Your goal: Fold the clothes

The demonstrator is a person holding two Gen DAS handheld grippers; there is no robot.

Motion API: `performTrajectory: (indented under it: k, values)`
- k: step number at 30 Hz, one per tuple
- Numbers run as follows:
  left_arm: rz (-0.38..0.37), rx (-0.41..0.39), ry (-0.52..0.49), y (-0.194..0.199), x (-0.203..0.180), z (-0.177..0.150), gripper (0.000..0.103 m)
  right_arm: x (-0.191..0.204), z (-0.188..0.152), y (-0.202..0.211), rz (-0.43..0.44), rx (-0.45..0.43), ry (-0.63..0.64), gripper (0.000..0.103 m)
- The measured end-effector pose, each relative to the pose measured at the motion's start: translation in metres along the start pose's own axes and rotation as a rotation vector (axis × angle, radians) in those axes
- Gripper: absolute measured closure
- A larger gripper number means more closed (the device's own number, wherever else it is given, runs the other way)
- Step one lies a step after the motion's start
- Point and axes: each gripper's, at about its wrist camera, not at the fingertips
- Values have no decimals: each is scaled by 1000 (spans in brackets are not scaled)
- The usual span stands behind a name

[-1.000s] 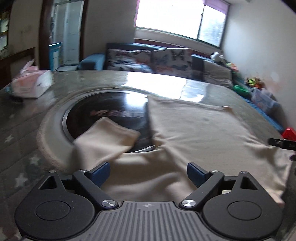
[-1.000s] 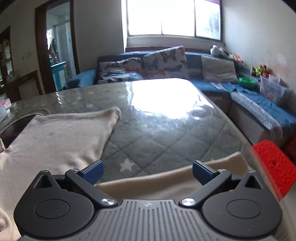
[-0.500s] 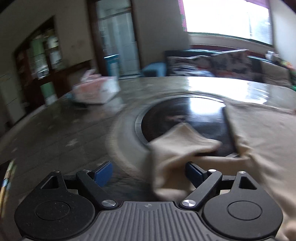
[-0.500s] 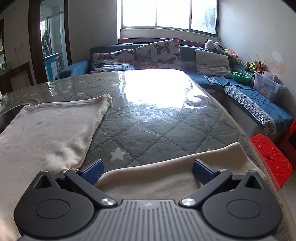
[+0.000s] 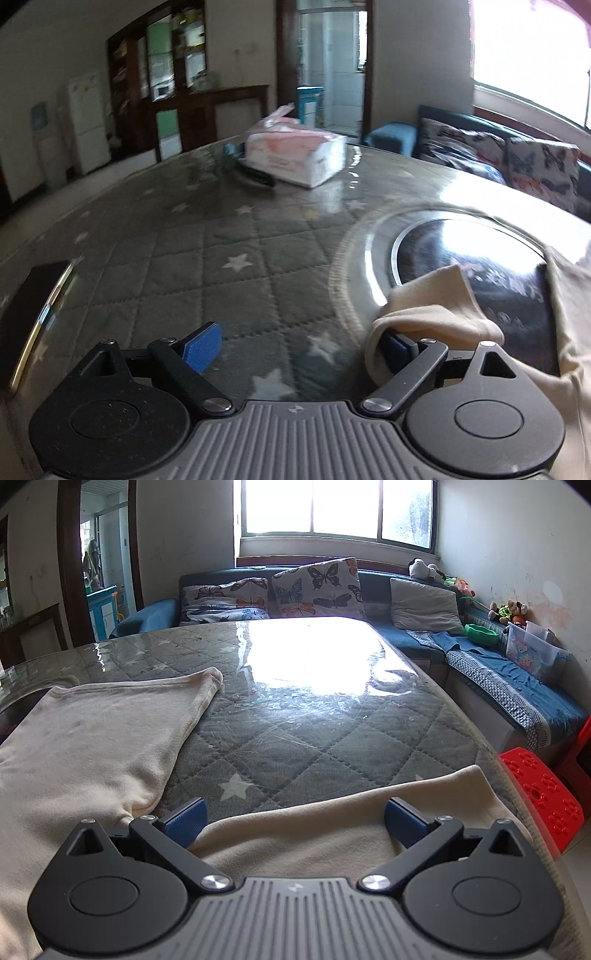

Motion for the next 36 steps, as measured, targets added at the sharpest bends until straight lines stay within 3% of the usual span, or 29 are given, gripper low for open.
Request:
performTrajectory:
  k: [9, 12, 15, 17, 20, 23, 25, 27, 28, 32, 36]
  values:
    - [110, -22, 57, -11, 31, 8, 9, 0, 0, 0, 1, -1, -1, 0]
    - [116, -26, 66, -17, 43, 14, 8, 0, 0, 0, 1, -1, -1, 0]
    - [198, -30, 48, -19, 49, 19, 10, 0, -1, 0, 1, -1, -1, 0]
    - [156, -19, 83, -14, 53, 22, 10, -1, -1, 0, 1, -1, -1, 0]
    - [64, -47, 50, 2, 40, 22, 13, 0, -1, 0, 0, -1, 1, 0]
    - [-53, -51, -22, 7, 19, 22, 25, 0, -1, 0, 0, -1, 1, 0]
    - [-124, -36, -60, 3, 6, 21, 46, 0, -1, 0, 0, -1, 1, 0]
    - [-177, -9, -82, -6, -3, 21, 57, 0, -1, 0, 0, -1, 1, 0]
    - [-189, -3, -96, -11, -7, 20, 63, 0, -1, 0, 0, -2, 2, 0]
    - [-192, -3, -176, -25, -21, 21, 64, 0, -1, 0, 0, -2, 2, 0]
    - [-126, -24, -269, -37, -31, 22, 54, 0, -1, 0, 0, -2, 2, 0]
Point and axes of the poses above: each gripper's, at about its wrist camera, not at the fingertips, and y roughly against the way its jaws point, x to its left, z to its top, and after that the axes turned 10 degrees about -z, right-handed
